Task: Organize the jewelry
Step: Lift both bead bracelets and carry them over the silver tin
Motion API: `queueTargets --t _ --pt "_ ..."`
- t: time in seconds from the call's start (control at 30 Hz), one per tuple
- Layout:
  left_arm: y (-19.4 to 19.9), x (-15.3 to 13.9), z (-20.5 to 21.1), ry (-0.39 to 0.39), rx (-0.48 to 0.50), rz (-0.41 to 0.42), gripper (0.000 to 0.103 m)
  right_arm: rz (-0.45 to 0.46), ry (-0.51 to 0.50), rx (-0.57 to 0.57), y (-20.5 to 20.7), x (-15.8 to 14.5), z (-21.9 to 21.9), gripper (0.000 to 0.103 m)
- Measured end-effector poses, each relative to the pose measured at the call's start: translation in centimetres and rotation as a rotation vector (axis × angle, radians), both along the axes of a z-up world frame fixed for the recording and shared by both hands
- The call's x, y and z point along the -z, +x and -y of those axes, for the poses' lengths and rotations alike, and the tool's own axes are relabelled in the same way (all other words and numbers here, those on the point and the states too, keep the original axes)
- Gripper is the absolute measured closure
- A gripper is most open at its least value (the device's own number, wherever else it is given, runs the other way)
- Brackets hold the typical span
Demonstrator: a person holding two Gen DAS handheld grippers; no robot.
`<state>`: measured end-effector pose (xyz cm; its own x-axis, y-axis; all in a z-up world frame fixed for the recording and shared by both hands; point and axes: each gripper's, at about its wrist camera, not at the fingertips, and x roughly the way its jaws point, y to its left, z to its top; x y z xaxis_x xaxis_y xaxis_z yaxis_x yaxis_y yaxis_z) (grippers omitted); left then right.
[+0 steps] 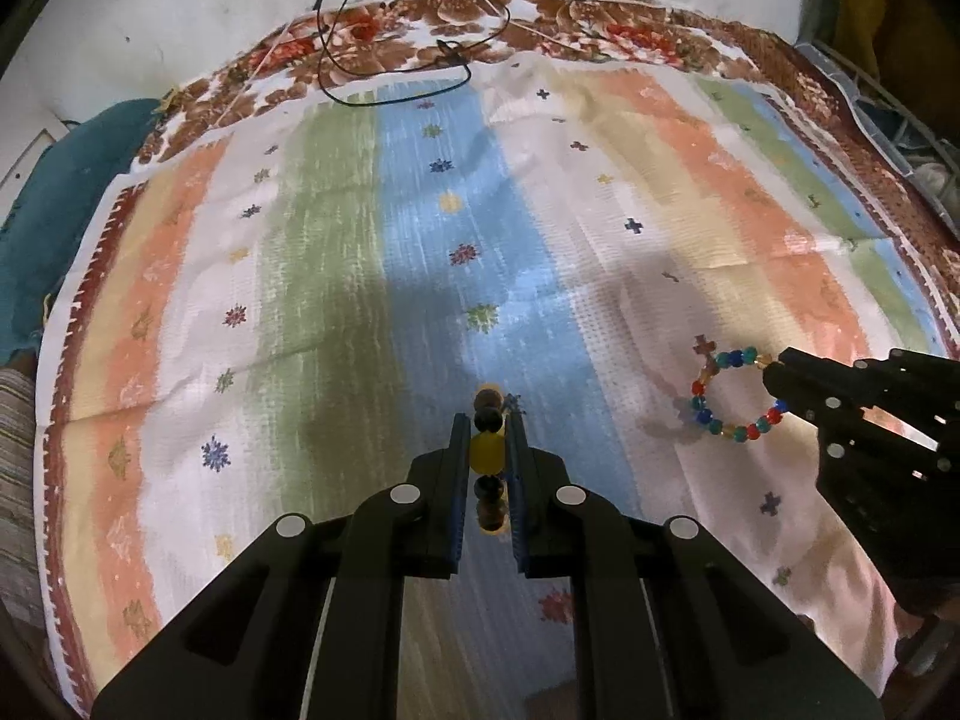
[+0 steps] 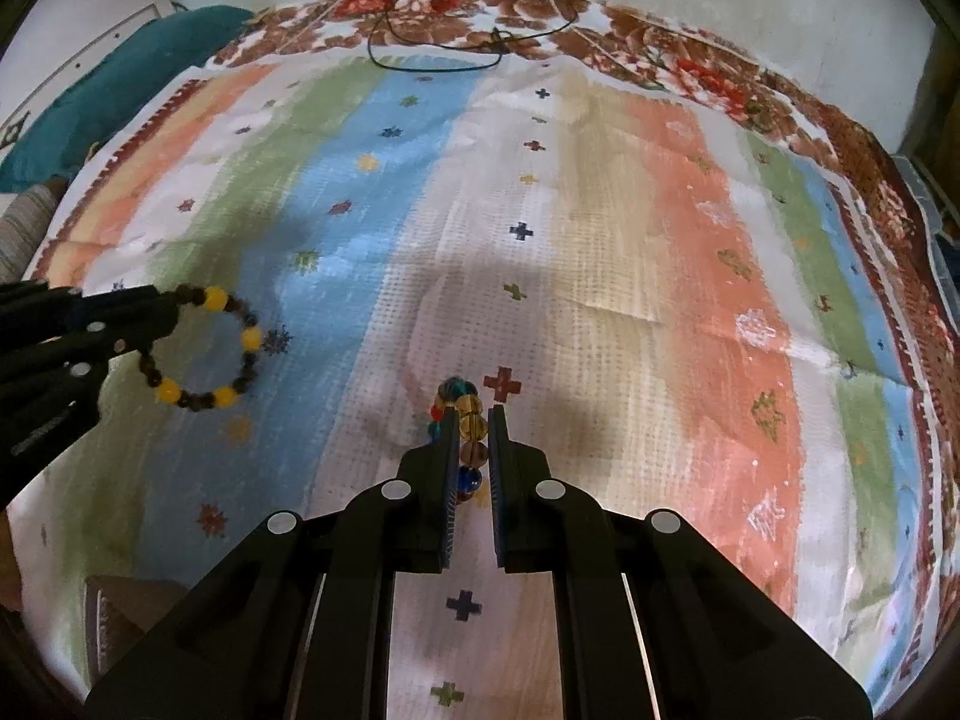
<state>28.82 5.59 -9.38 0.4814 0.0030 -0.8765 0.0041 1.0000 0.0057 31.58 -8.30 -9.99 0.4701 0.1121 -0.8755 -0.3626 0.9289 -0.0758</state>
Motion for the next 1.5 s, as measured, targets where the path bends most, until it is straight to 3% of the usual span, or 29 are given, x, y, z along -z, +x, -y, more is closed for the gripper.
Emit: queueTargets --t 0.2,0.53,0.9,1.5 --pt "-1.6 -1.5 0.0 -0.025 -0.013 0.012 0.092 -0.022 0.078 0.015 -1.1 -1.3 0.3 0.093" --pt "-4.2 -4.2 0.0 -0.087 -0.033 0.050 0.092 0.018 0.097 -0.012 -3.5 -3.3 0.3 0.093" --pt "-7.0 -5.9 0.6 -0.103 -0.034 0.075 0.092 0.091 0.100 -0.049 -6.5 -5.9 0.5 0.093" --pt "-12.5 -9.1 2.7 -0.123 0.003 0.148 0.092 0.119 0.145 -0.123 -12.2 -8.4 0.4 0.093"
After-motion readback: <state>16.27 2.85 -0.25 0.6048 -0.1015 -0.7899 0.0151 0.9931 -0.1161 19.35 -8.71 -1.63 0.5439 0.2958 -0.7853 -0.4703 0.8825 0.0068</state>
